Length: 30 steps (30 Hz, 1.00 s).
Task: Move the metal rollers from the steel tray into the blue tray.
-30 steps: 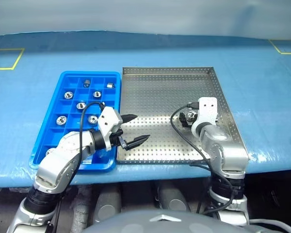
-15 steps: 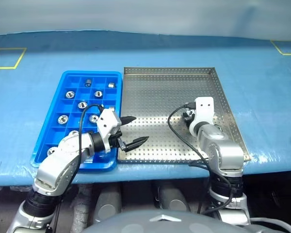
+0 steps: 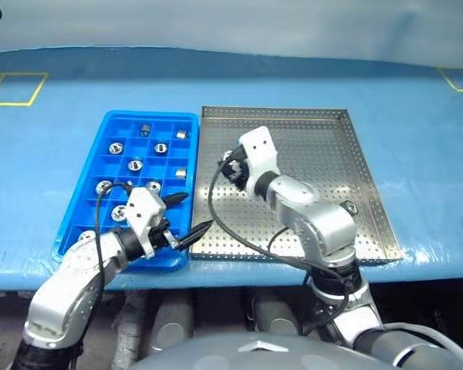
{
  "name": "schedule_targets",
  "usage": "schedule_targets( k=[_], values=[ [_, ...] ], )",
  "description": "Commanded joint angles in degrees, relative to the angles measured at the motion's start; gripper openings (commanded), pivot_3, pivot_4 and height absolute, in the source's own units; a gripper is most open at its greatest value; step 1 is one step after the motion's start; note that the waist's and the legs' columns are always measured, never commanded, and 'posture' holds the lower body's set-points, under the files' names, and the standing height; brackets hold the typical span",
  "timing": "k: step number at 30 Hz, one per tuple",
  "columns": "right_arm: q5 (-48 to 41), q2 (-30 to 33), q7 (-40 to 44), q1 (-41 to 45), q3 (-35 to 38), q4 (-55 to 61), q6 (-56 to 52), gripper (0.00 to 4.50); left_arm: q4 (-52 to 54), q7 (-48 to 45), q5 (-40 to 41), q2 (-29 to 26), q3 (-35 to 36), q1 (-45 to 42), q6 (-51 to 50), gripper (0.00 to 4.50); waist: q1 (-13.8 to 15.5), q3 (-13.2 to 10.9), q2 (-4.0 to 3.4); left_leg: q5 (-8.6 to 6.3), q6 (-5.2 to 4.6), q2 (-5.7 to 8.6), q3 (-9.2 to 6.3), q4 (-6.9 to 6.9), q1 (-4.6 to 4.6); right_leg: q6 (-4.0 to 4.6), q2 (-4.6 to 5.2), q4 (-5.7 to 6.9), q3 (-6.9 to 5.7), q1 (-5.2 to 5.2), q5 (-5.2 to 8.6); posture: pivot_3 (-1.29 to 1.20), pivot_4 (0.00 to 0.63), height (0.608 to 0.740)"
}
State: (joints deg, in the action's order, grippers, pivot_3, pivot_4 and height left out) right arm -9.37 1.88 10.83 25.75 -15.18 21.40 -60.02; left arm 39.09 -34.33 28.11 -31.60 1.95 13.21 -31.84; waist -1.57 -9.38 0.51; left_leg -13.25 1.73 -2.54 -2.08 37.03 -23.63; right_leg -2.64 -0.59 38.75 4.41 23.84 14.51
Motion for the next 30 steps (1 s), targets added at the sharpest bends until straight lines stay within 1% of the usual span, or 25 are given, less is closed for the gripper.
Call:
schedule_targets(
  k=[1,7,12,18,24,28,30],
  values=[
    [-0.54,-2.15,1.37,2.65,-2.8,-1.3,3.24,1.72,5.75,1.42,1.51,0.18,5.03,4.83,1.41,4.5,0.67,0.0,0.01,0.0,0.0,-0.02,0.01,0.0,0.01,0.01,0.0,0.01,-0.02,0.0,0.01,0.22,0.15,0.74],
    [-1.98,-4.77,4.16,4.17,-5.8,-4.09,4.04,1.72,9.98,2.22,3.35,1.92,11.38,14.45,3.61,4.5,2.78,-0.01,0.02,0.0,0.01,-0.05,-0.08,-0.01,0.02,0.29,0.05,0.0,-0.24,-0.01,0.17,0.27,0.15,0.74],
    [-2.88,-4.48,6.6,2.15,-9.22,-4.47,3.06,1.72,11.13,2.22,2.8,2.95,12.16,18.94,5.34,4.5,4.17,0.0,0.04,0.0,0.01,-0.05,-0.1,-0.02,0.02,0.5,0.07,-0.01,-0.3,-0.02,0.3,0.31,0.15,0.74],
    [-3.7,-2.4,8.27,-0.01,-11.75,-3.54,0.21,1.72,11.16,2.72,3.07,2.97,11.55,19.06,5.45,4.5,4.76,0.0,0.04,0.0,0.02,-0.05,-0.1,0.0,0.03,0.51,0.07,-0.01,-0.32,-0.03,0.31,0.3,0.15,0.74],
    [-3.7,-1.7,7.43,1.01,-11.94,-2.87,-5.36,1.72,10.41,2.43,3.17,2.45,10.6,17.38,5.12,4.5,5.15,0.01,0.05,0.0,0.02,-0.05,-0.1,-0.04,0.03,0.52,0.07,-0.01,-0.33,-0.02,0.32,0.3,0.15,0.74],
    [-4.47,0.67,8.94,2.78,-13.58,-1.71,-9.53,1.72,9.8,2.32,3.22,2.26,9.87,15.93,4.73,4.5,5.41,0.01,0.06,-0.01,0.03,-0.04,-0.1,-0.04,0.02,0.52,0.08,-0.02,-0.33,-0.03,0.32,0.27,0.15,0.74],
    [-4.64,2.69,9.8,3.57,-15.76,-0.92,-10.75,1.72,9.53,2.3,3.28,2.14,9.62,15.43,4.65,4.5,5.48,0.02,0.07,-0.01,0.03,-0.04,-0.1,-0.04,0.03,0.52,0.09,-0.07,-0.33,-0.06,0.32,0.26,0.15,0.74]
  ],
)
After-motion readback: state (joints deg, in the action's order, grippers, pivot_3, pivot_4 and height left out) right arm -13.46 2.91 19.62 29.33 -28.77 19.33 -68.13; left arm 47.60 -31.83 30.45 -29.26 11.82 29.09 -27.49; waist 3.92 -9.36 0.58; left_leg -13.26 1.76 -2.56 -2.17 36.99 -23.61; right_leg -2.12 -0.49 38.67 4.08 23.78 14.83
